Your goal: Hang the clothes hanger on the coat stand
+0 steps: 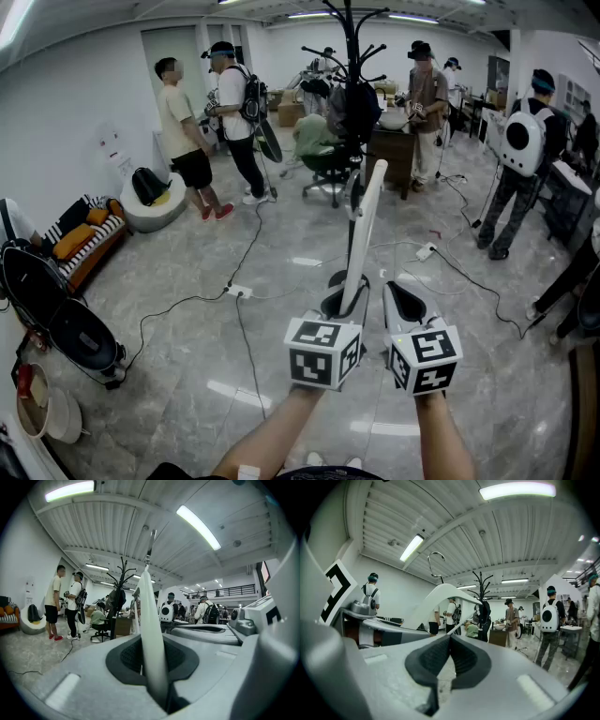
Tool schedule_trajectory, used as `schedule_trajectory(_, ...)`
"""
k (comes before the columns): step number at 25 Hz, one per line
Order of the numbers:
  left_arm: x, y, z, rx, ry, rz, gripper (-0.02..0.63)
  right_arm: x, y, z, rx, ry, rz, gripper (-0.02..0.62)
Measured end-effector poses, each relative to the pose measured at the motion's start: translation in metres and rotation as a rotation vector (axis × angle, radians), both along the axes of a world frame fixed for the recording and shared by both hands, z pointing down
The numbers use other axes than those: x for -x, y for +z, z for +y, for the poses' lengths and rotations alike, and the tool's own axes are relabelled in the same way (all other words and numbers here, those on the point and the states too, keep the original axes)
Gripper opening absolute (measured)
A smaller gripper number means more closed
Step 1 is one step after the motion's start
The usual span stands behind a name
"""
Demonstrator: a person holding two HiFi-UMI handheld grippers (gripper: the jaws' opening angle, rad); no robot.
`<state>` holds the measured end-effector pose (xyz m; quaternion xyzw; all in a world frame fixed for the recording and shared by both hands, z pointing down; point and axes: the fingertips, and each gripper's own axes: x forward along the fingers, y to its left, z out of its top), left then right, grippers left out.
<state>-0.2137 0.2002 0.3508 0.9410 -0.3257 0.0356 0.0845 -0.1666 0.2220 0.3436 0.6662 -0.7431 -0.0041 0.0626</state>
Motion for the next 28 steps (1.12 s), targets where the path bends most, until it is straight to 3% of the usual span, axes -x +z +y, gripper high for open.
schedule_trajectory(16,0.031,-0.023,-0.030,-0.020,0.035,0.014,0.061,0.033,-0.021,-0.029,-0.014,0.048,-0.003,0.000)
schedule_trajectory(23,0.020,-0.023,-0.049,-0.025,0.025,0.013,0.061,0.013,-0.027,-0.048,-0.032,0.049,-0.009,0.000)
schedule_trajectory(28,-0.012,-0.016,-0.066,-0.024,0.015,0.004,0.061,-0.021,-0.023,-0.065,-0.038,0.039,-0.015,0.000)
